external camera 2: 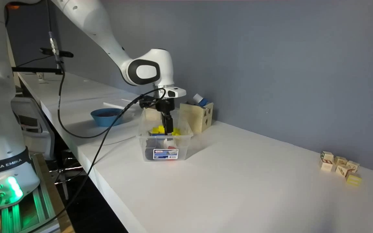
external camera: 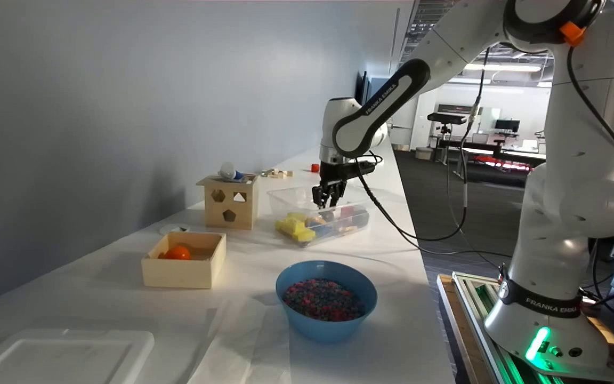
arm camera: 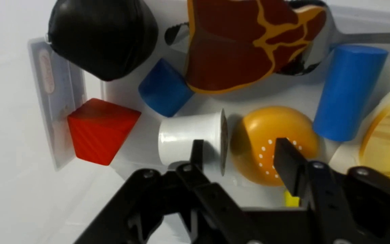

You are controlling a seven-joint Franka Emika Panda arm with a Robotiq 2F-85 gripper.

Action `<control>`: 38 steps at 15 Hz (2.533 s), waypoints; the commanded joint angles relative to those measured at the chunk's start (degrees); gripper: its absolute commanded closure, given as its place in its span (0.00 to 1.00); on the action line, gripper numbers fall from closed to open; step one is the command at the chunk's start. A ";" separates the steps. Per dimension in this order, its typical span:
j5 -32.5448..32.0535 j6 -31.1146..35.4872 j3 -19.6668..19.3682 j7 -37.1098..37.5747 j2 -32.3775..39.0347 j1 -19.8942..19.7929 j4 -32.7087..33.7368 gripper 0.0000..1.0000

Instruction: Pick up the white caps from the bowl and place them in the box

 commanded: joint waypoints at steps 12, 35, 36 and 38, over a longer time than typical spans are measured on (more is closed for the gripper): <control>6.61 -0.34 0.38 -9.68 -5.18 -1.50 0.20 0.97; -7.99 -3.15 -1.21 0.62 0.15 0.22 1.08 0.00; -9.13 -3.78 -1.55 2.54 -0.02 0.06 1.16 0.00; -10.16 -4.93 -2.03 4.82 -0.01 -0.18 1.05 0.00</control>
